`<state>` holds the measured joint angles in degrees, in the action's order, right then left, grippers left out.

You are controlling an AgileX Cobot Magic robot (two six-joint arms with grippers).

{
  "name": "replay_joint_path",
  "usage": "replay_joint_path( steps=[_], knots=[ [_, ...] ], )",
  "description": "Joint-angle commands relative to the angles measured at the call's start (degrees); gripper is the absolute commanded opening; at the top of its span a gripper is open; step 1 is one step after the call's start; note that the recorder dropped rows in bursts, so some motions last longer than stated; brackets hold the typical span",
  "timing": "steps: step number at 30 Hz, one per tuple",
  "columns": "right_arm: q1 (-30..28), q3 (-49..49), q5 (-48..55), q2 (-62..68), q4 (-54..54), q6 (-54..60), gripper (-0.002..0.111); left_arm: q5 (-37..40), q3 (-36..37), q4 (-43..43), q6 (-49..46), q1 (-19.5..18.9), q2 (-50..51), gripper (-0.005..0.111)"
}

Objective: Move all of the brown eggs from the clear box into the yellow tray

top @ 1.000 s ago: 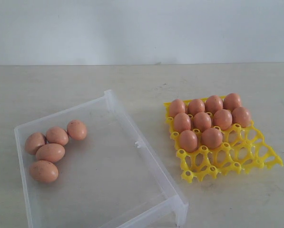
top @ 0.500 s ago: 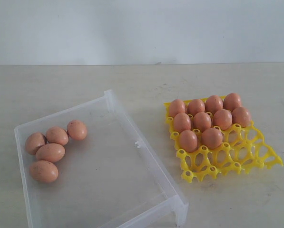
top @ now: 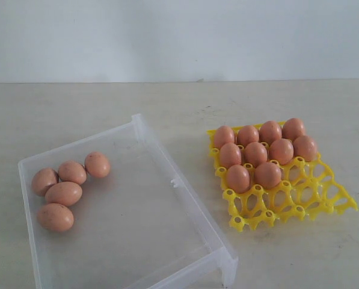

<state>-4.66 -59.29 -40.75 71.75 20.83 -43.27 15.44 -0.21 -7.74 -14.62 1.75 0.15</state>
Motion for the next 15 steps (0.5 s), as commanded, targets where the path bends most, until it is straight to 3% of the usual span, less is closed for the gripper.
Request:
replay_joint_path(
  steps=[1,2,4,9,15],
  knots=[
    [0.09,-0.33,-9.55,-0.32,40.77,-29.83,0.000,-0.44,0.21,-0.40,0.03,0.17,-0.15,0.004],
    [0.09,-0.33,-16.81,0.18,50.17,-35.65,0.000,-0.44,0.21,-0.40,0.03,0.17,-0.15,0.004],
    [-0.31,1.01,-29.21,1.35,50.06,-37.78,0.000,-0.44,0.21,-0.40,0.03,0.17,-0.15,0.004],
    [-7.02,15.98,-29.21,3.77,32.15,-36.74,0.000,-0.44,0.21,-0.40,0.03,0.17,-0.15,0.004],
    [-17.61,25.96,-29.21,11.15,44.11,-31.34,0.000,-0.44,0.21,-0.40,0.03,0.17,-0.15,0.004]
  ],
)
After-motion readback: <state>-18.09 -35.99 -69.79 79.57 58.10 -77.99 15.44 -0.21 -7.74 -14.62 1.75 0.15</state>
